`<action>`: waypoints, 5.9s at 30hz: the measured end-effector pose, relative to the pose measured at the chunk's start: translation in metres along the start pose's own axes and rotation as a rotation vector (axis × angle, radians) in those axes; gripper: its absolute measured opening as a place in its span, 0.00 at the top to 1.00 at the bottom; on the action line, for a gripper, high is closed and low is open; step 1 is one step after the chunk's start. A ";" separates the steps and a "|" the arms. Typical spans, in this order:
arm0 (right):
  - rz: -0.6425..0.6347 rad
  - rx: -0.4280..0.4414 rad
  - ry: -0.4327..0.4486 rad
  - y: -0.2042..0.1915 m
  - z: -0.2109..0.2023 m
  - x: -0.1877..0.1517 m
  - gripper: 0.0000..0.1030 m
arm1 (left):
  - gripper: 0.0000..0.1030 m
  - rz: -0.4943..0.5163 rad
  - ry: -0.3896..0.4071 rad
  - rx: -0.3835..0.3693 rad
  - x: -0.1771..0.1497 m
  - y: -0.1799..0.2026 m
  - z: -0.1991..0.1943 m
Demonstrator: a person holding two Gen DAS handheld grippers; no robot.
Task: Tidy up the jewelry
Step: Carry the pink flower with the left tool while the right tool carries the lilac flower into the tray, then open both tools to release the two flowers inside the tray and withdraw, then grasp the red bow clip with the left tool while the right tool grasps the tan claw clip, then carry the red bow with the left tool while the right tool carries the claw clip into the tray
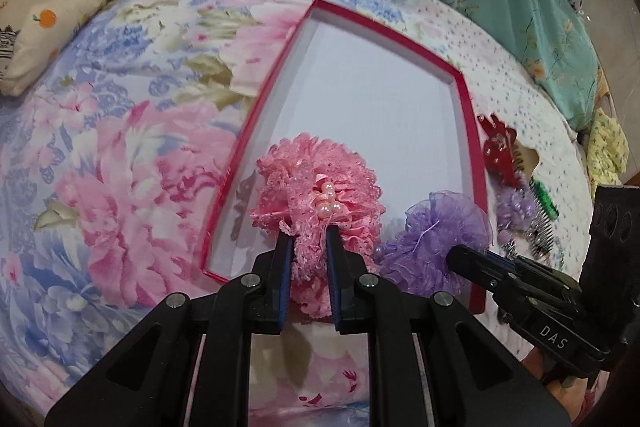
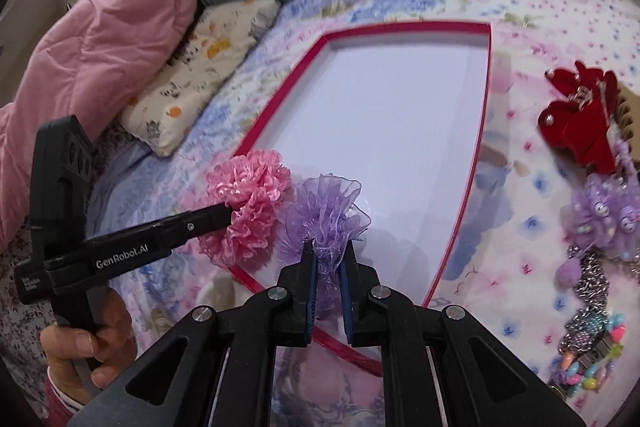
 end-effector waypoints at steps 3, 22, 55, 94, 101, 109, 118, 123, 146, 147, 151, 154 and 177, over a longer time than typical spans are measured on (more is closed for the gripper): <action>-0.012 -0.009 -0.027 0.002 0.005 -0.009 0.90 | 0.87 0.002 -0.028 -0.007 -0.009 0.004 0.005; -0.066 -0.029 -0.085 0.014 -0.016 -0.037 0.55 | 0.73 0.005 -0.058 0.038 -0.052 0.026 -0.013; 0.167 -0.133 0.116 0.141 -0.144 -0.051 0.44 | 0.45 0.101 -0.009 -0.020 -0.049 0.114 -0.029; 0.359 -0.169 0.145 0.260 -0.065 0.077 0.74 | 0.45 0.335 -0.128 -0.062 0.052 0.232 0.121; 0.362 -0.159 0.137 0.272 -0.054 0.087 0.96 | 0.54 0.381 -0.179 -0.032 0.055 0.238 0.160; 0.399 -0.162 0.175 0.286 -0.067 0.084 0.96 | 0.94 0.424 -0.150 -0.096 0.050 0.251 0.153; 0.411 -0.138 0.224 0.269 -0.095 0.077 0.96 | 0.98 0.368 -0.062 -0.160 0.052 0.245 0.099; 0.402 -0.106 0.239 0.247 -0.105 0.074 0.96 | 0.98 0.324 0.001 -0.193 0.057 0.235 0.062; 0.237 0.036 0.214 0.114 -0.083 0.091 0.96 | 0.99 0.261 0.214 -0.063 0.094 0.145 -0.028; 0.228 0.040 0.207 0.107 -0.076 0.092 0.96 | 0.99 0.253 0.217 -0.051 0.097 0.138 -0.027; 0.206 0.046 0.185 0.089 -0.053 0.099 0.96 | 0.99 0.234 0.228 -0.008 0.104 0.114 -0.023; 0.199 0.044 0.171 0.081 -0.035 0.104 0.96 | 0.99 0.221 0.231 0.024 0.110 0.098 -0.017; 0.152 -0.012 0.099 0.070 0.039 0.115 0.95 | 0.99 0.165 0.134 0.080 0.101 0.042 0.052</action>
Point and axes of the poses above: each gripper's, at about its wrist camera, not at the fingertips, and z roughly the way its jaws point, y to its right, x to its top, the point moved 10 cm from there along z, roughly the way its jaws point, and after that the axes turned 9 degrees about -x, right-handed, at the moved point
